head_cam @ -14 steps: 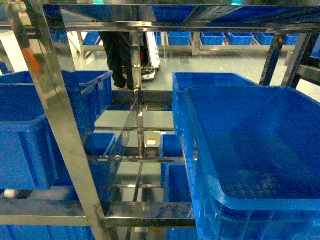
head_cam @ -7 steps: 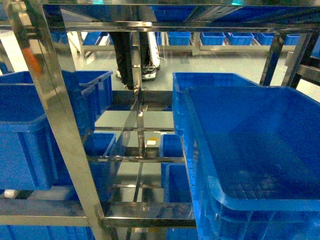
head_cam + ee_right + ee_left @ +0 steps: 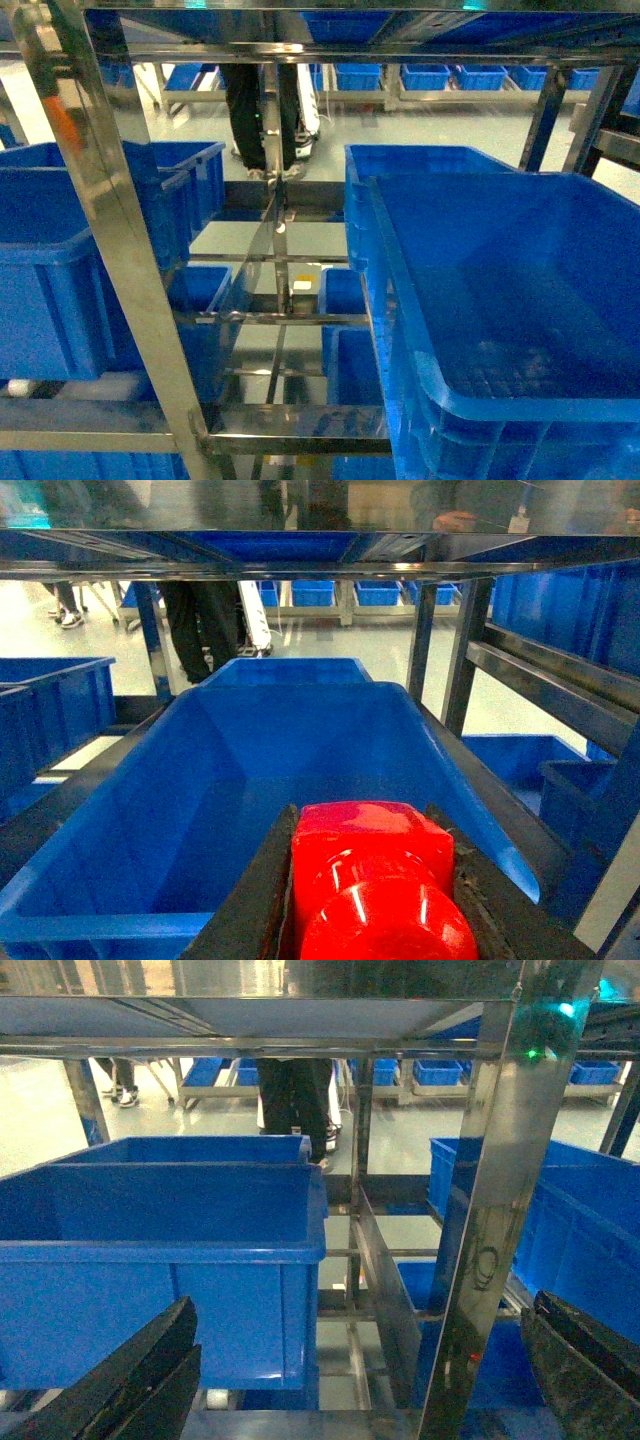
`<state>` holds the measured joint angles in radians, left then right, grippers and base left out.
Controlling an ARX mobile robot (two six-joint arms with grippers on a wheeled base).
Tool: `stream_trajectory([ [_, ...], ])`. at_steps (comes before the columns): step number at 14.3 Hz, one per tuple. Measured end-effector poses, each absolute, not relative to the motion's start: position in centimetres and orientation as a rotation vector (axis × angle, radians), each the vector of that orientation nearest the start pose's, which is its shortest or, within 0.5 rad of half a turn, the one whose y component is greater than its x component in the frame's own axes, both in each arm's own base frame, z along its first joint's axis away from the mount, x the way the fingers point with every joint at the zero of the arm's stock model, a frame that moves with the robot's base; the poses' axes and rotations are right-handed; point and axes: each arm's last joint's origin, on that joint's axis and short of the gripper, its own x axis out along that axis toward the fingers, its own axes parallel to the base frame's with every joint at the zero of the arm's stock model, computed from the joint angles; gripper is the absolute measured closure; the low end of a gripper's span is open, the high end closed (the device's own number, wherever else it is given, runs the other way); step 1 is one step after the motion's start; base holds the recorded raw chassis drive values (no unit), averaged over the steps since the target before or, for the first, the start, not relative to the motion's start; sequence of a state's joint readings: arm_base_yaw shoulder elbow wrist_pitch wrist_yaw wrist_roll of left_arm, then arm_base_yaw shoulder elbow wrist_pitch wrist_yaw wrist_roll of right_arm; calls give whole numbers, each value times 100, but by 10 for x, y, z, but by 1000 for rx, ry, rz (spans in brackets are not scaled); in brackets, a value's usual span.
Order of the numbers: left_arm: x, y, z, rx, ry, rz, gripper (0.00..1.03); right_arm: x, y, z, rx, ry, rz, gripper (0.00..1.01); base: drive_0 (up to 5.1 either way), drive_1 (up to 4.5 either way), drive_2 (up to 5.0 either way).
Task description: Pick red block from blue box to shelf
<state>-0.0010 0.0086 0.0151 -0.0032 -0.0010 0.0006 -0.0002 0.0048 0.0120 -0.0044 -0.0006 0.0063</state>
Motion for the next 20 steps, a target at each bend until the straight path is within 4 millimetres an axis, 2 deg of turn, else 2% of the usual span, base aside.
stream_trajectory([
  [20,97,0,168,0,-3,0,5,97,0,167,6,-3,0,74,0,0,0],
])
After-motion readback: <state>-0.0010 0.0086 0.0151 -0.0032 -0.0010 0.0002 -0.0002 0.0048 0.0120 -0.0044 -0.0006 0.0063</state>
